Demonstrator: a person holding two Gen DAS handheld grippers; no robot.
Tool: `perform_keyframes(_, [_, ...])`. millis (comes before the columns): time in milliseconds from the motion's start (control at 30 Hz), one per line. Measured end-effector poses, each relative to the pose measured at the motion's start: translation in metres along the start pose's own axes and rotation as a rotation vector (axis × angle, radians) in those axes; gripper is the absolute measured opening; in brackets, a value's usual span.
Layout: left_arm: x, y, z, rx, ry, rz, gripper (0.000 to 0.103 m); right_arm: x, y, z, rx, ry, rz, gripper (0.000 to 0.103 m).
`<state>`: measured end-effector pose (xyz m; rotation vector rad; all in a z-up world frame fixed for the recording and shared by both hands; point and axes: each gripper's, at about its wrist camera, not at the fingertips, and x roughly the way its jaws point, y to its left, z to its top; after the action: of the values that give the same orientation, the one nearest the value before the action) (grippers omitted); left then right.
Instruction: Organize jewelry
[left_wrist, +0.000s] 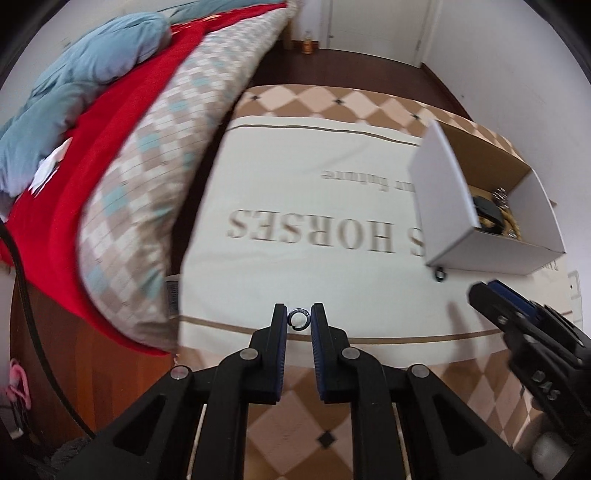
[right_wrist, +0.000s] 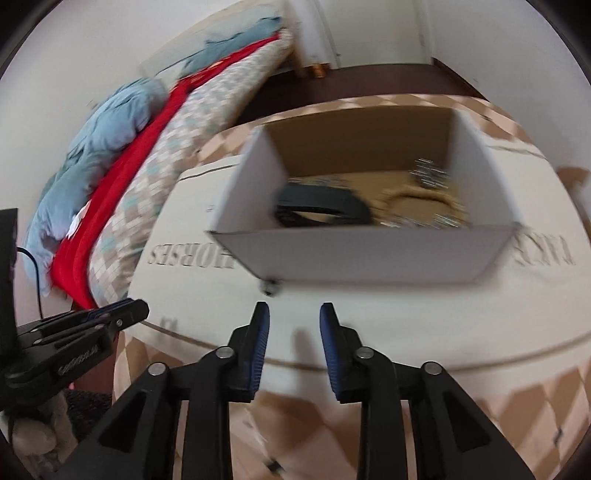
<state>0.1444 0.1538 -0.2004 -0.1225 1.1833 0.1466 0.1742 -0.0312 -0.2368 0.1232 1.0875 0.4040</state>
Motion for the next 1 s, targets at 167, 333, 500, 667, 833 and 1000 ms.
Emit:
perform_keyframes(167, [0.002,0.018,0.002,-0.028,-0.002,0.008,0.010,0.029,0.034,0.005,-0.088,0.003,-0.083,0.031])
perform_keyframes(333, [0.000,0.026,0.003,-0.037,-0.009,0.007,0.010,0.042,0.045,0.003,-0.126,0.000,-0.160,0.031])
perform_keyframes(500, [0.000,0.030,0.005,-0.043,-0.011,0.005,0.010,0.044,0.053,0.002,-0.160,-0.014,-0.220,0.014])
perform_keyframes(667, [-0.002,0.033,0.005,-0.047,-0.014,0.007,0.010,0.038,0.050,-0.001,-0.149,-0.024,-0.192,0.000])
perform_keyframes(833, [-0.009,0.030,0.006,-0.049,-0.024,-0.007,0.010,0.015,0.039,-0.004,-0.115,-0.051,-0.137,0.000])
perform_keyframes(1000, [-0.026,0.015,0.011,-0.033,-0.047,-0.050,0.010,-0.037,0.004,-0.002,-0.020,-0.108,-0.078,0.000])
